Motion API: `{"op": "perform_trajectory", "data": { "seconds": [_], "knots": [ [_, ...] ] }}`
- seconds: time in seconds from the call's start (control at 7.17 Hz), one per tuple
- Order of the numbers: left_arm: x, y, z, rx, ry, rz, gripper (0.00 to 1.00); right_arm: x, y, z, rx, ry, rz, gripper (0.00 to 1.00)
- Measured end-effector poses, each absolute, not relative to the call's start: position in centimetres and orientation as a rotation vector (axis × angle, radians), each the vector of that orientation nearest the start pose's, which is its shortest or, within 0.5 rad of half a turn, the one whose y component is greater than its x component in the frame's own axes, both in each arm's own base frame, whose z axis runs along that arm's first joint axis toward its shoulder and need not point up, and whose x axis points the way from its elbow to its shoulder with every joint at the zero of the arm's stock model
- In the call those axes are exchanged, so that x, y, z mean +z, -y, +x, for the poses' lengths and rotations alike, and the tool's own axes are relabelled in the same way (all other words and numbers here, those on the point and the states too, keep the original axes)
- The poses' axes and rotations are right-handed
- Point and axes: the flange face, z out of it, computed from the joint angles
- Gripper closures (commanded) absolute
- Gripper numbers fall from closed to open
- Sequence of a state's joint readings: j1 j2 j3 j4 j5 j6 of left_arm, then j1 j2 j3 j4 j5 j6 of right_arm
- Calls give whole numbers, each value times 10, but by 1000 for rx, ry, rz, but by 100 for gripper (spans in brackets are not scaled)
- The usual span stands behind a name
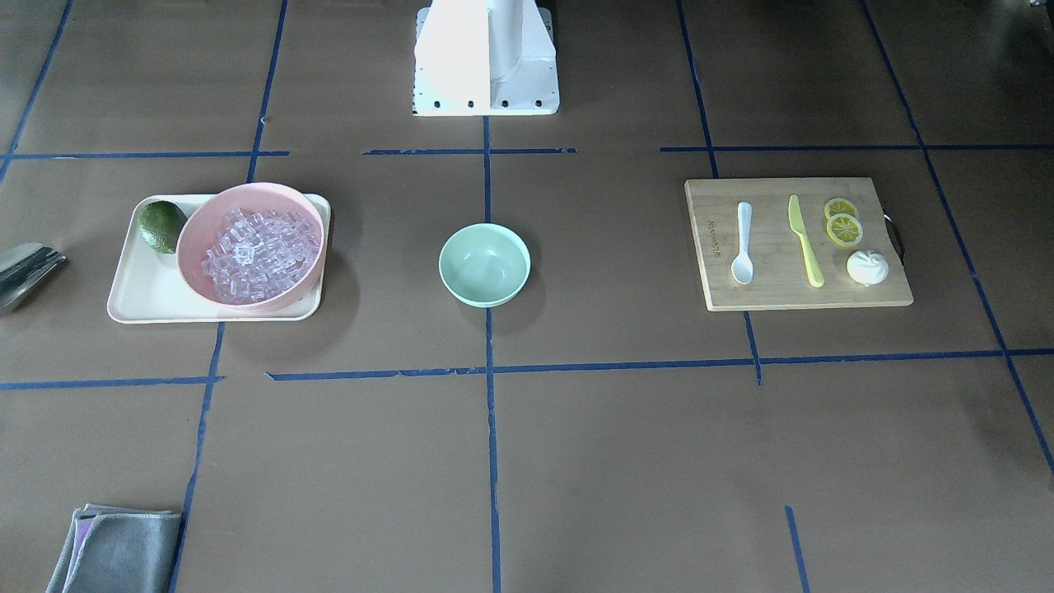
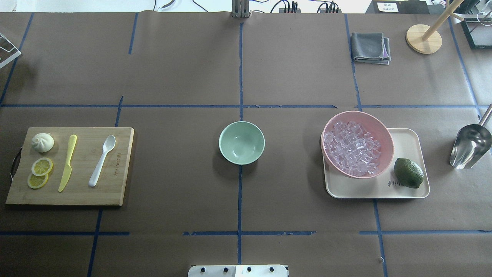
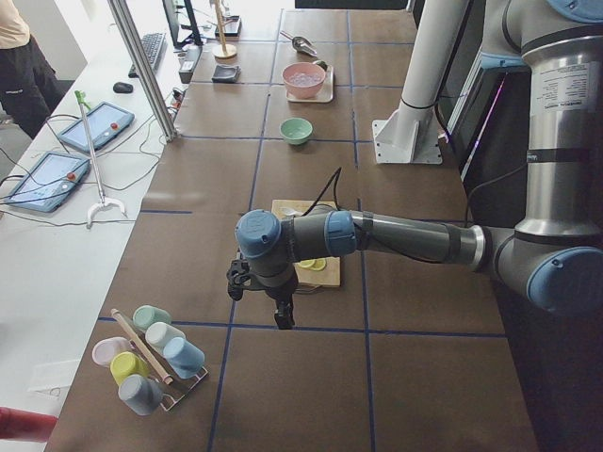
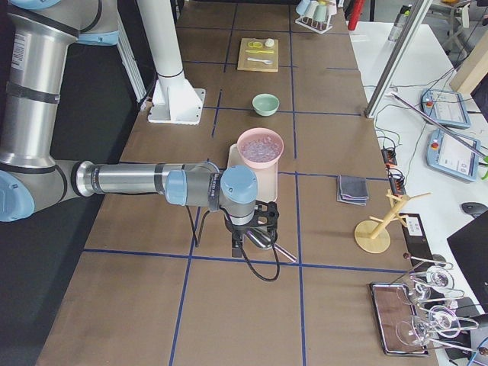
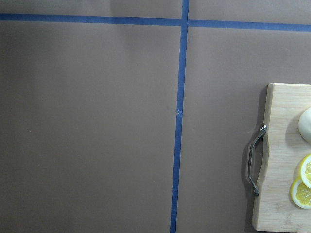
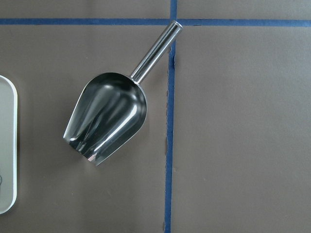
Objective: Put spoon and ice into bowl
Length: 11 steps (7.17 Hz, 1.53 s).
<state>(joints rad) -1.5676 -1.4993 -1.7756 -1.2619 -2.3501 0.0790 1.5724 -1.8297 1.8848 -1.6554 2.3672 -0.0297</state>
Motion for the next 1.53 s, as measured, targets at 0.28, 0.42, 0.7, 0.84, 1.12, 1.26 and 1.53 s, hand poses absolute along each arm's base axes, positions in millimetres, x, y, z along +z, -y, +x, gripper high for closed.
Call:
{"op": "perform_trajectory", "data": {
  "seconds": [0.28,0.42,0.7,0.84,1.12,1.26,1.53],
  "knots": [
    [619,445,-62,10,-778,-133,0,623,381,62,-23,799,6,0],
    [615,444,-62,14,-775,-124,0,622,380,62,-29,800,19,0],
    [607,443,-63,20,-773,-109,0,621,381,62,-34,802,29,0],
    [605,443,-62,20,-775,-107,0,621,381,62,-38,803,31,0],
    [599,441,-59,35,-783,-92,0,619,382,59,-49,804,32,0],
    [587,443,-46,73,-805,-69,0,619,382,58,-53,805,31,0],
    [550,452,16,191,-882,-43,0,619,382,55,-56,805,28,0]
  ]
}}
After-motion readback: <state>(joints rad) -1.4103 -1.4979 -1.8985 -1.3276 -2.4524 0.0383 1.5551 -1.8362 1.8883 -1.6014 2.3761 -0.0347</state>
